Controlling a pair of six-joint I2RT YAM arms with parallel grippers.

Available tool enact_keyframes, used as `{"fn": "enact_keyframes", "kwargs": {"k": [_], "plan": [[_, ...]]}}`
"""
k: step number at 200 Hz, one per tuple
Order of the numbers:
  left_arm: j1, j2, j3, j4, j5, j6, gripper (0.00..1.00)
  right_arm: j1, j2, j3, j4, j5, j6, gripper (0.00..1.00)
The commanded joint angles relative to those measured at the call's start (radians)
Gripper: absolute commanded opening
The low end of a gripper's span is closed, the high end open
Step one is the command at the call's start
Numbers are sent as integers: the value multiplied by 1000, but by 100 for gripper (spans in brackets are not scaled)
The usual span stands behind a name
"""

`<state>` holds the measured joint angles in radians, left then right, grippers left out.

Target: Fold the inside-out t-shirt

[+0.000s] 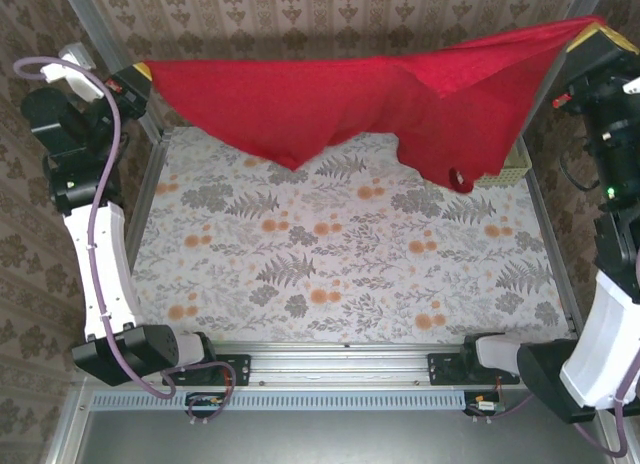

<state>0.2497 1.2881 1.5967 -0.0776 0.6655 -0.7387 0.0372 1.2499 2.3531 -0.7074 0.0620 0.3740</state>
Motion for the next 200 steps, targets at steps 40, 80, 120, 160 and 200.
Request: {"fn": "enact_keyframes", "kwargs": {"k": [40,80,120,160,200], "plan": [[3,10,2,-17,-38,37,0,-5,43,21,53,-16,0,0],[-73,233,212,-317,-54,168,0,-5,159,-2,60,18,-38,0],[-76,432,367,-442,-117,160,0,-4,328,-1,120,-48,-16,0],[-64,586,630,-406,-68,126,0,-8,543,236,108,-71,23,0],[-46,685,977,-393,17,58,0,-16,625,479,108,-96,80,0]]}}
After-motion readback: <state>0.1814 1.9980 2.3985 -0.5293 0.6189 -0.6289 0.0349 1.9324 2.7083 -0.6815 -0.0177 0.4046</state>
